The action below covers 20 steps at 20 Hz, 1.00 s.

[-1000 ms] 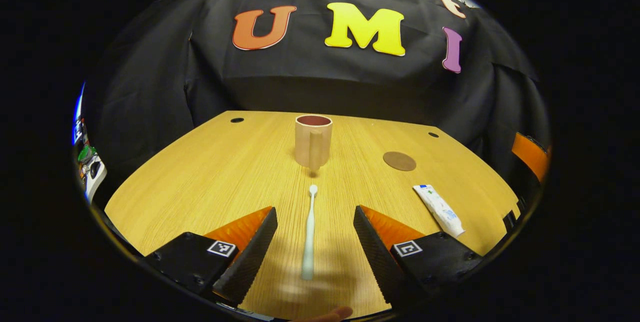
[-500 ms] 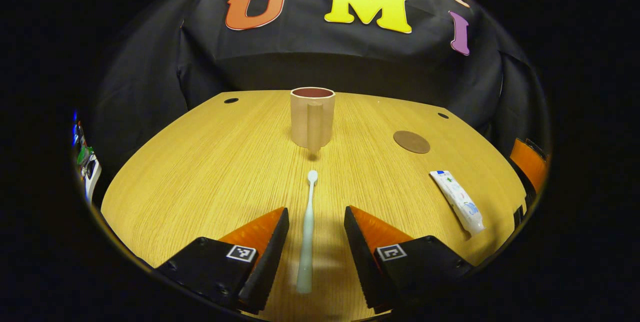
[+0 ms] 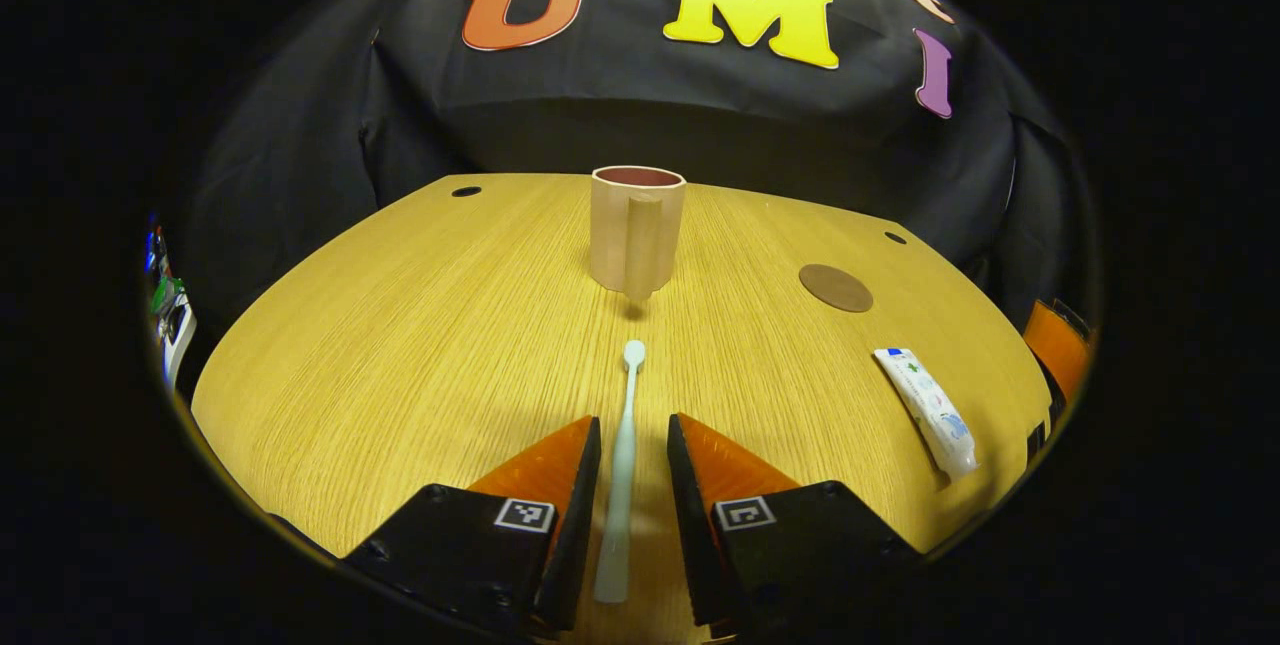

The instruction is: Put the toothbrush and toothpaste on the desktop into the cup, then pick up the cup and place it on the coaster on the desktop.

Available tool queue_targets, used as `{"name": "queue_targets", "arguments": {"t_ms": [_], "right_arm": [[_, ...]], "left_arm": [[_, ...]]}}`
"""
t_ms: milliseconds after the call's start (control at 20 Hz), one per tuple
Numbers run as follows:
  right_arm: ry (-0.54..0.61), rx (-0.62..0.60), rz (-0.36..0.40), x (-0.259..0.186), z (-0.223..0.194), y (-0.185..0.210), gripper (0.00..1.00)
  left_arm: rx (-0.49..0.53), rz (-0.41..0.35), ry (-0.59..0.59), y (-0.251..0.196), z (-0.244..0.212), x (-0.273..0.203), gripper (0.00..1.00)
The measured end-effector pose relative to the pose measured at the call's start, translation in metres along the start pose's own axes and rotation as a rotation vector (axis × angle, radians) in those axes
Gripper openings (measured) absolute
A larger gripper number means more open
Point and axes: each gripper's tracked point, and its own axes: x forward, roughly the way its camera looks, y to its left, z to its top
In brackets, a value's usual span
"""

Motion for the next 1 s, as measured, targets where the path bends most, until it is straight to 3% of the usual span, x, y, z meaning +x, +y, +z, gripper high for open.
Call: {"name": "queue_targets", "arguments": {"t_ms": [250, 450, 600, 750, 1000], "right_arm": [[0.002, 0.016, 0.002, 0.002, 0.001, 0.000, 0.95], [0.010, 0.011, -0.001, 0.005, 0.000, 0.001, 0.95], [0.016, 0.007, 0.004, 0.006, -0.001, 0.004, 0.95], [0.021, 0.001, 0.008, 0.008, -0.001, 0.006, 0.95], [0.044, -0.013, 0.006, 0.013, -0.005, 0.010, 0.95]], "left_arm": [[0.025, 0.016, 0.023, 0.002, -0.005, 0.002, 0.43], [0.081, 0.033, 0.029, 0.003, -0.007, 0.002, 0.33], [0.064, 0.029, 0.018, 0.005, -0.005, 0.003, 0.27], [0.037, 0.006, 0.004, 0.005, -0.004, 0.003, 0.15], [0.067, -0.031, -0.004, -0.001, -0.004, 0.001, 0.11]]}}
